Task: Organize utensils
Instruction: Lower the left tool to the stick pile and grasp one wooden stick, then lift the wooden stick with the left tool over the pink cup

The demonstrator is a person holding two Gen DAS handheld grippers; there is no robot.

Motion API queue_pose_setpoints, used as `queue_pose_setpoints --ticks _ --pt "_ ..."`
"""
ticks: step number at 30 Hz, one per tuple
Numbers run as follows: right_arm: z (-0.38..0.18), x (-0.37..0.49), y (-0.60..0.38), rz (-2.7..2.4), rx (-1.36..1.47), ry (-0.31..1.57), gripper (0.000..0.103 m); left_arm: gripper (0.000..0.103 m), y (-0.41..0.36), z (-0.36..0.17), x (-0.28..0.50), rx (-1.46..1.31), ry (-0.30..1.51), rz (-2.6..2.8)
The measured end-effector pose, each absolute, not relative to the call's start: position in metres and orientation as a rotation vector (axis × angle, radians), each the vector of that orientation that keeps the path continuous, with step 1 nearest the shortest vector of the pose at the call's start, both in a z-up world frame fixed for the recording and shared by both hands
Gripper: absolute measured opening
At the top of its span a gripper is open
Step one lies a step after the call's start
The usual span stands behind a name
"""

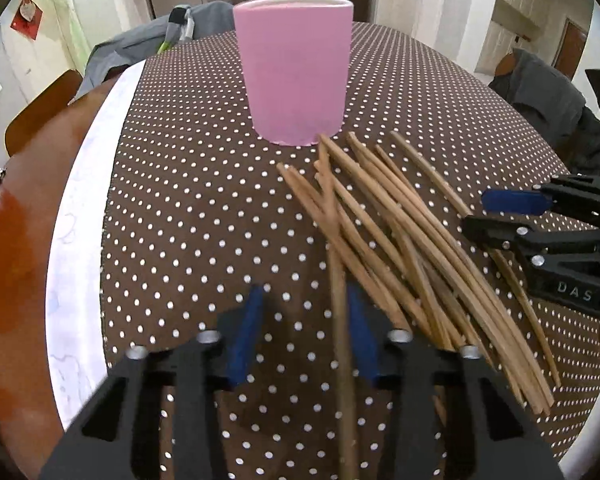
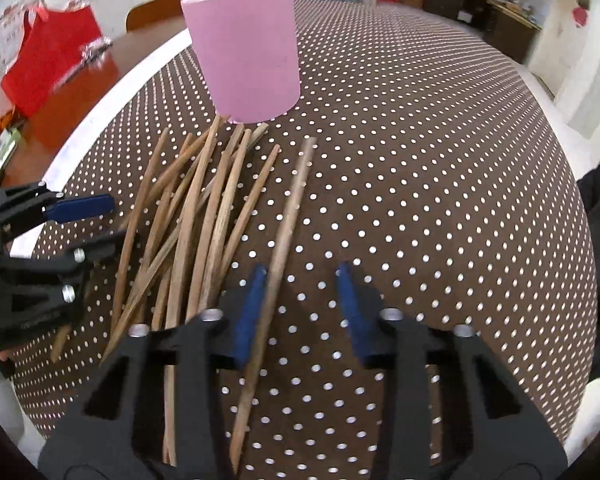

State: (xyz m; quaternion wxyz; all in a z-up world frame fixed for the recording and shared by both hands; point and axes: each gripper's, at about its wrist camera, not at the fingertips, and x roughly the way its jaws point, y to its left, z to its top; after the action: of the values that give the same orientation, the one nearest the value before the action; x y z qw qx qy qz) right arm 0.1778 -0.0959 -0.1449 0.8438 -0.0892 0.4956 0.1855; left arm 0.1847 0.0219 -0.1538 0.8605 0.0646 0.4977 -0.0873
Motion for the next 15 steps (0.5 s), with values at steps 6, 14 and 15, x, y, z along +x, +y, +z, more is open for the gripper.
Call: queue_pose_setpoints --ticks 6,14,15 --pt "-0.143 0.203 -0.083 0.415 -0.237 1.108 0.024 0.006 0.016 -0.152 0.194 0.136 1.056 -0.199" --pt "-0.141 0.222 -0.095 0.448 -0.14 1.133 0.006 0.006 0.035 -0.151 0.19 0.057 1.056 -0.122" --pt "-0.141 0.224 -0.098 0.454 -0.12 1.131 0.006 0.006 0.04 -0.15 0.189 0.053 1.053 -0.099"
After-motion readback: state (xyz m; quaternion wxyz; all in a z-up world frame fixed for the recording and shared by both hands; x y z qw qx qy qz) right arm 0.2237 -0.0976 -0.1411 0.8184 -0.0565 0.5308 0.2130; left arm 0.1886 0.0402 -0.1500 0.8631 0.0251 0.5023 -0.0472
